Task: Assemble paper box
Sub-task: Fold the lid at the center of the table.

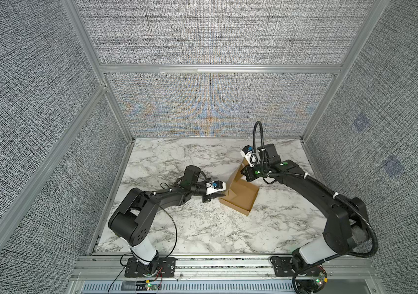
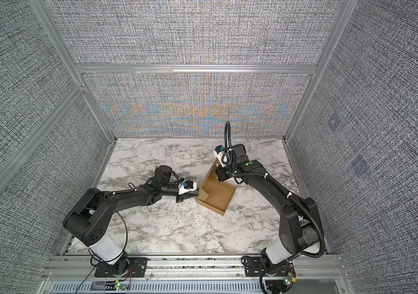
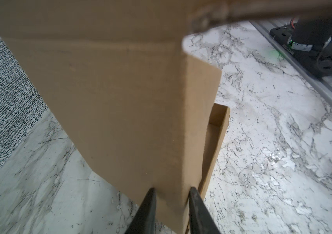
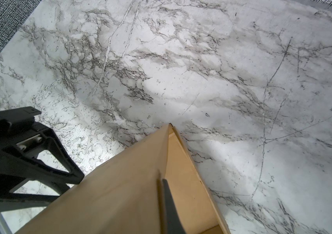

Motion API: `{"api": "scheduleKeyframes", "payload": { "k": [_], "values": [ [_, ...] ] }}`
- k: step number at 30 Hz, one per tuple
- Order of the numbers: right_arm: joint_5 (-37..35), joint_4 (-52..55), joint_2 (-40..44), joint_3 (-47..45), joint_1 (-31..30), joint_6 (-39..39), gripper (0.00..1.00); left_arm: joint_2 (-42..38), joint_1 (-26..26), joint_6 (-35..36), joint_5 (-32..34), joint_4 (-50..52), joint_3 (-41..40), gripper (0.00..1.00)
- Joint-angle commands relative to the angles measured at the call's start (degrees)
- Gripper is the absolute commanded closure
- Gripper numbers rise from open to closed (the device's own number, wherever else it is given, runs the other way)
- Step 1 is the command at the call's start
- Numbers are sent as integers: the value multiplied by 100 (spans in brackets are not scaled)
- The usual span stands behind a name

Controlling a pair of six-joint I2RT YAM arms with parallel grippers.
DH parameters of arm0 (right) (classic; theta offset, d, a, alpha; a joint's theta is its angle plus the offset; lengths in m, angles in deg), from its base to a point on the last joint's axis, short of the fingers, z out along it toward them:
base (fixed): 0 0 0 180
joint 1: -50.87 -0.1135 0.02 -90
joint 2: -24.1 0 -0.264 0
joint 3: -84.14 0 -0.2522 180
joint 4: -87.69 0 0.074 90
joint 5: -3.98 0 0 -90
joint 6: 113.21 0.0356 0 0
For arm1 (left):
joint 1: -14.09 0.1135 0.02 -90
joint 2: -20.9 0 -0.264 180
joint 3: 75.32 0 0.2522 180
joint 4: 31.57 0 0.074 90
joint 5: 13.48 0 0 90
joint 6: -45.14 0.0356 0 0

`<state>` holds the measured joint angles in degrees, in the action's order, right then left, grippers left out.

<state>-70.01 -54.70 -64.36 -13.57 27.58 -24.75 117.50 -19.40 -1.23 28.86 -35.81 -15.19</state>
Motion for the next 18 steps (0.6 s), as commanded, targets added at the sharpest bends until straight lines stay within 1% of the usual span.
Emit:
{"api": "scheduleKeyframes", "payload": {
  "k": [1,8,14,18],
  "values": [
    [201,-376,83,-204,24,-74,100,62,-86,371,242,207,85,70],
    [53,-868,396,-864,69,-88,100,150,-297,765,458,491,208,71],
    [-113,-1668,627,-1744,71,-59,100,189,-381,944,498,726,274,70],
    [-304,-2057,741,-2153,83,80,100,213,-400,971,528,835,327,70]
  ]
}}
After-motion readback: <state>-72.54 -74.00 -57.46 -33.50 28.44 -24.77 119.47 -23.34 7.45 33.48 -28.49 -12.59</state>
